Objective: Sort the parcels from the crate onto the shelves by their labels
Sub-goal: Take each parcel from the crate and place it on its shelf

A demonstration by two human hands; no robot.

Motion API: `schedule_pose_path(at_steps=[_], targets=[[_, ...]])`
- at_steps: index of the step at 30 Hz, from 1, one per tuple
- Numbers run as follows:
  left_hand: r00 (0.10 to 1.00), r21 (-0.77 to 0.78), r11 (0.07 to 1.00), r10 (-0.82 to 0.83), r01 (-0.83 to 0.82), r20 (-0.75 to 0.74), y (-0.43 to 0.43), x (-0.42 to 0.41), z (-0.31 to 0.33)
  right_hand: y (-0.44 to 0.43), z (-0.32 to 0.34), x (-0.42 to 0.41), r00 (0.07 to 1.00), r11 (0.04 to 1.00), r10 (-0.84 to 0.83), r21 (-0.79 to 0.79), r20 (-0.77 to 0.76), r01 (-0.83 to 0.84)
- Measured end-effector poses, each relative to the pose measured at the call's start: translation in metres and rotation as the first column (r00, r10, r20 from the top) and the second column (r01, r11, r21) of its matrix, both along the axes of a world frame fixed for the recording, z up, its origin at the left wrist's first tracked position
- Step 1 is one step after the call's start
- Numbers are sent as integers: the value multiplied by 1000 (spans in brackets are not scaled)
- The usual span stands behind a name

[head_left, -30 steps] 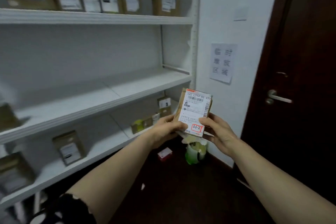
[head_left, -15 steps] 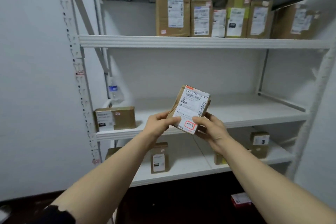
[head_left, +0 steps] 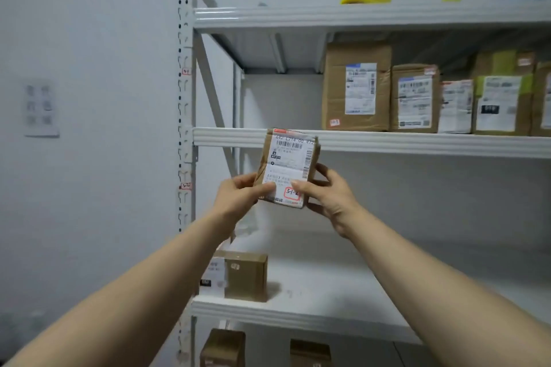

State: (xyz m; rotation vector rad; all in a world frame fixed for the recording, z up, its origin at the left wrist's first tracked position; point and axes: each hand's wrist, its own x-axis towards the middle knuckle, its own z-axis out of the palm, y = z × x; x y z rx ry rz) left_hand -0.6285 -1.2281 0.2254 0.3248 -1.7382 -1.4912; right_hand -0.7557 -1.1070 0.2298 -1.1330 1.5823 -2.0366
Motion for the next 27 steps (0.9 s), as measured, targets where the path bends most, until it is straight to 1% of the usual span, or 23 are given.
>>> schedule_pose_path(at_steps=[4,8,10,12,14,17,19,21,24,27], targets=[[996,-175,982,65,-75,-63,-28,-12,56,-36,60,-21,988,996,29,-78,-150,-41],[987,-290,945,127,-151,-101,-61,-32,106,-76,106,-43,966,992,20,-118,-258,-52],[981,-348,919,157,-187,-114,-81,-44,125,-97,123,-54,952,991,-19,-132,-307,-22],[981,-386,902,166,-193,-101,-102,-58,137,-116,133,-63,925,991,-97,-123,-367,55],[982,-428,884,173,-188,-74,-122,-72,144,-133,137,-70,873,979,-201,-106,-444,172],[971,-533,817,239,-219,-33,-146,-90,147,-154,141,-76,725,926,-332,-64,-604,371],[965,-592,776,264,-216,-6,-158,-98,146,-163,142,-81,649,888,-351,-20,-675,460],[965,-624,761,259,-178,40,-168,-104,144,-168,142,-86,596,855,-347,16,-724,518],[966,-633,764,241,-129,95,-177,-109,139,-170,138,-92,551,818,-328,61,-767,572],[966,-645,754,240,-123,97,-180,-112,138,-173,135,-96,519,793,-312,82,-796,603]])
